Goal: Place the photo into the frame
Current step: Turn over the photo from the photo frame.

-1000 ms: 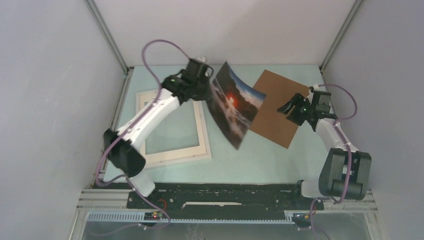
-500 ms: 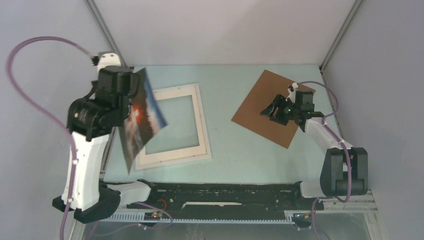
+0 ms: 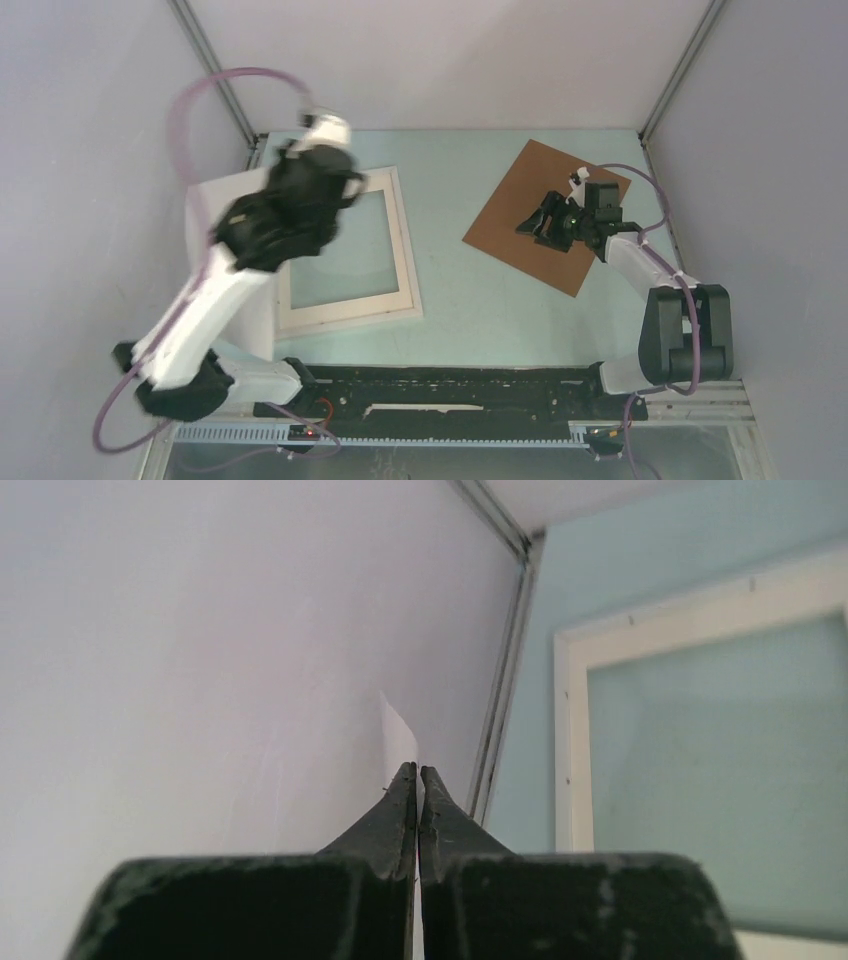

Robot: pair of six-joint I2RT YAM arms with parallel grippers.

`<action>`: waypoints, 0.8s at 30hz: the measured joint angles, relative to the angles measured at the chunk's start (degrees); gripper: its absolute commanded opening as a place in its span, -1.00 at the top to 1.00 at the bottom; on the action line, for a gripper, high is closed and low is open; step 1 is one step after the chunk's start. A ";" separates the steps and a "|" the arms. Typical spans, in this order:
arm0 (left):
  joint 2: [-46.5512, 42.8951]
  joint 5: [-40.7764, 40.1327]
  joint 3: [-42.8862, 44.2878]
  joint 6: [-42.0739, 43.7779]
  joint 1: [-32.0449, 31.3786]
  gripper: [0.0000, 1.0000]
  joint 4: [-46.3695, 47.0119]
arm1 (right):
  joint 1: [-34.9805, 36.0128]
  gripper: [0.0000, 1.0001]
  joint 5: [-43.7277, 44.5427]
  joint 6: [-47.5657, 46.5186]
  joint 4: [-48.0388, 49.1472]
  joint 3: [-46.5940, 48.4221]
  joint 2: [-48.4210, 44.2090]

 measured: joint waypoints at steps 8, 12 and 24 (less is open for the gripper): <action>19.21 8.15 -24.44 4.94 -2.95 1.00 14.91 | 0.66 -0.42 0.04 -0.02 0.00 0.00 0.09; 22.47 10.51 -28.37 5.99 -5.11 1.00 21.49 | 1.38 -0.42 0.04 -0.04 0.09 0.00 0.26; 35.28 17.94 -30.18 2.56 -16.50 1.00 31.30 | 2.51 -0.43 -3.34 0.37 1.40 0.00 4.26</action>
